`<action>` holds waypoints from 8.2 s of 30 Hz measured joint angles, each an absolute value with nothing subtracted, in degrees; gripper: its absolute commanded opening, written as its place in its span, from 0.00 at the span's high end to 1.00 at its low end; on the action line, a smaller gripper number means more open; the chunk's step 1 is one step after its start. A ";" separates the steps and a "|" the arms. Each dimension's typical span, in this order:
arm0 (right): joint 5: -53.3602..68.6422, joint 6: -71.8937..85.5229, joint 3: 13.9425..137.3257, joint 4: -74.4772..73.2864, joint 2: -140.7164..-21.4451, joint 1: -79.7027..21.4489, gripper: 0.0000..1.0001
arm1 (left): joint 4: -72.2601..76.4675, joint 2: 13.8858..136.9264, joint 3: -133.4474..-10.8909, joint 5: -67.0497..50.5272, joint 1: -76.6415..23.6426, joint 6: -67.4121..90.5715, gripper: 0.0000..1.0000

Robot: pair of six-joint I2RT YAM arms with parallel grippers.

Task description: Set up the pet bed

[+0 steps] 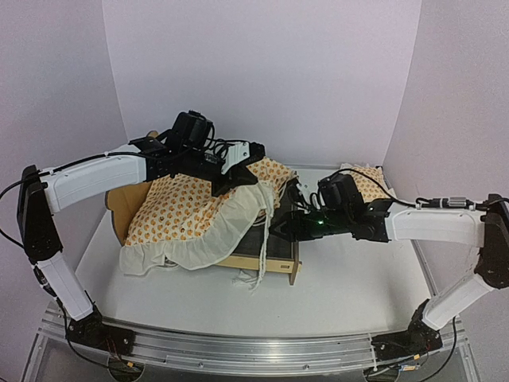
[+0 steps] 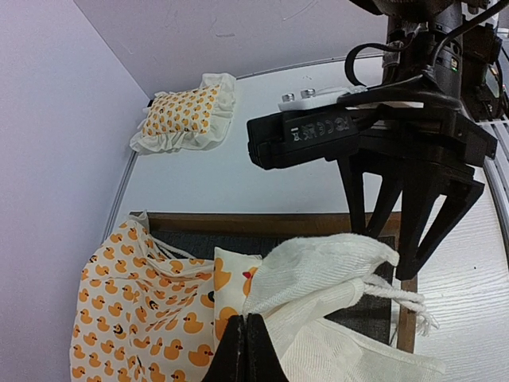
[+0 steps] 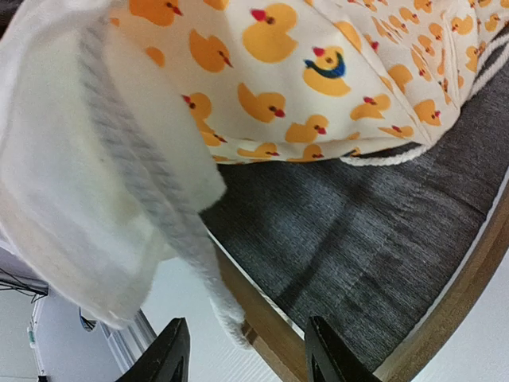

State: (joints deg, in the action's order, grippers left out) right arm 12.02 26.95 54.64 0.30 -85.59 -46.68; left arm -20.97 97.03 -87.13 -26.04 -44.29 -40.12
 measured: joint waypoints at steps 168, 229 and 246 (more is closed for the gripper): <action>21.68 24.62 61.37 3.80 -85.32 -48.66 1.00 | 1.15 86.72 -61.84 -51.24 -40.54 2.32 0.95; 2.31 14.05 80.43 -27.24 -87.33 -47.22 1.00 | -13.47 104.91 -75.64 -37.59 -48.49 -36.63 0.36; 2.50 14.77 78.98 -25.19 -87.24 -47.17 1.00 | -13.64 110.67 -79.84 -33.24 -47.87 -37.47 1.00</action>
